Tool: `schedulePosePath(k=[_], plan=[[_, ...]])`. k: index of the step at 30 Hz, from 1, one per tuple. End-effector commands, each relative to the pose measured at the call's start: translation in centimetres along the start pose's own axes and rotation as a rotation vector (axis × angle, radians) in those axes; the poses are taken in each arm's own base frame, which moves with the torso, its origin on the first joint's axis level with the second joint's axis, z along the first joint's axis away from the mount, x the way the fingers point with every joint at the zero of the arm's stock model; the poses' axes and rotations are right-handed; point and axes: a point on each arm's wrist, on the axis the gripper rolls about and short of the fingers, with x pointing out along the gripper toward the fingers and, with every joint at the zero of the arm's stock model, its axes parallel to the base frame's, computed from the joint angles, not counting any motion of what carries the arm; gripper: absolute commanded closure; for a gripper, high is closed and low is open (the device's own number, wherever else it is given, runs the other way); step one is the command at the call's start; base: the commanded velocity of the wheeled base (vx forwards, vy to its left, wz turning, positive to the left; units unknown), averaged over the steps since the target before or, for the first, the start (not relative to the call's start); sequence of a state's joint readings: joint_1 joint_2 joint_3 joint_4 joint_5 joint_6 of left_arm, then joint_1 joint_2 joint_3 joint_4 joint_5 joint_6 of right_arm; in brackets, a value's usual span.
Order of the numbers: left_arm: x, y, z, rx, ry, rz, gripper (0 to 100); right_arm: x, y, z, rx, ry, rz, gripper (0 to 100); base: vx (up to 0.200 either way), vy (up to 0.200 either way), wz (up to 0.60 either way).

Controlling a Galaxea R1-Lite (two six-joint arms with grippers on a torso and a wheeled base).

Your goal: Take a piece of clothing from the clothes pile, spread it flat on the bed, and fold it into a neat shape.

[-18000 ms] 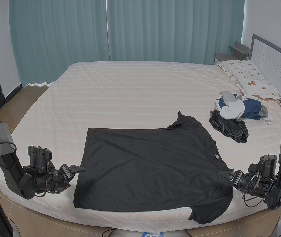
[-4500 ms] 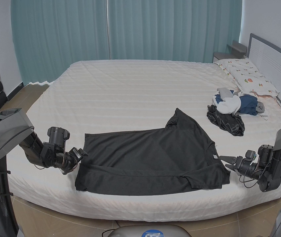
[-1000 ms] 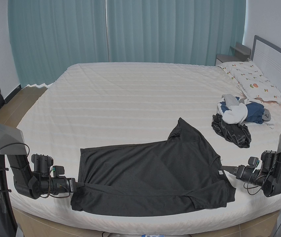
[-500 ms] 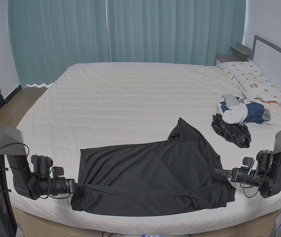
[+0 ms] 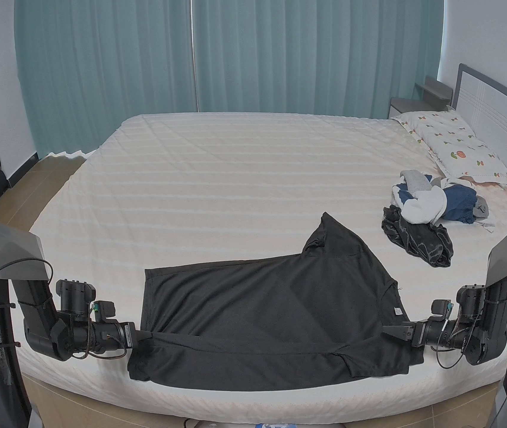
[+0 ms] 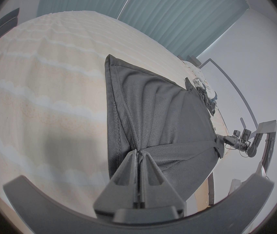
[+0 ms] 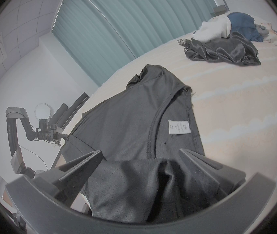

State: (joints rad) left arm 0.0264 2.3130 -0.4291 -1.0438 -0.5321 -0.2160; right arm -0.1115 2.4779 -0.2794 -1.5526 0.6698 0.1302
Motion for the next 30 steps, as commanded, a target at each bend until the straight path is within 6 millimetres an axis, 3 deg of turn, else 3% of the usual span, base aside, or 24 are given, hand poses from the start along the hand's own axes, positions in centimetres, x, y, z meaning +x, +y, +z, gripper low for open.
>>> schedulePosePath(k=[1, 5, 6, 13, 22, 30], plan=[[0.0, 0.0, 0.1, -0.004, -0.003, -0.001, 100, 0.0, -0.1, -0.5, 0.008, 0.011, -0.001, 0, 0.0, 0.0, 0.0], [0.1, 0.0, 0.2, -0.004, -0.006, -0.002, 100, -0.3, -0.2, -0.9, 0.001, 0.027, -0.008, 0, 0.0, 0.0, 0.0], [0.1, 0.0, 0.2, -0.004, -0.006, -0.002, 100, -0.3, -0.2, -1.1, -0.002, 0.031, -0.009, 100, 0.0, 0.0, 0.0], [0.1, 0.0, 0.2, -0.003, -0.006, -0.002, 100, -0.5, -0.5, -0.9, 0.003, 0.021, -0.008, 100, 0.0, 0.0, 0.0], [0.1, 0.0, 0.1, -0.001, -0.003, -0.001, 100, -1.0, -0.3, 1.6, 0.051, -0.063, 0.048, 100, 0.0, 0.0, 0.0], [0.1, 0.0, 0.1, -0.002, -0.002, 0.001, 100, -0.1, -0.7, 2.5, 0.072, -0.091, 0.064, 100, 0.0, 0.0, 0.0]])
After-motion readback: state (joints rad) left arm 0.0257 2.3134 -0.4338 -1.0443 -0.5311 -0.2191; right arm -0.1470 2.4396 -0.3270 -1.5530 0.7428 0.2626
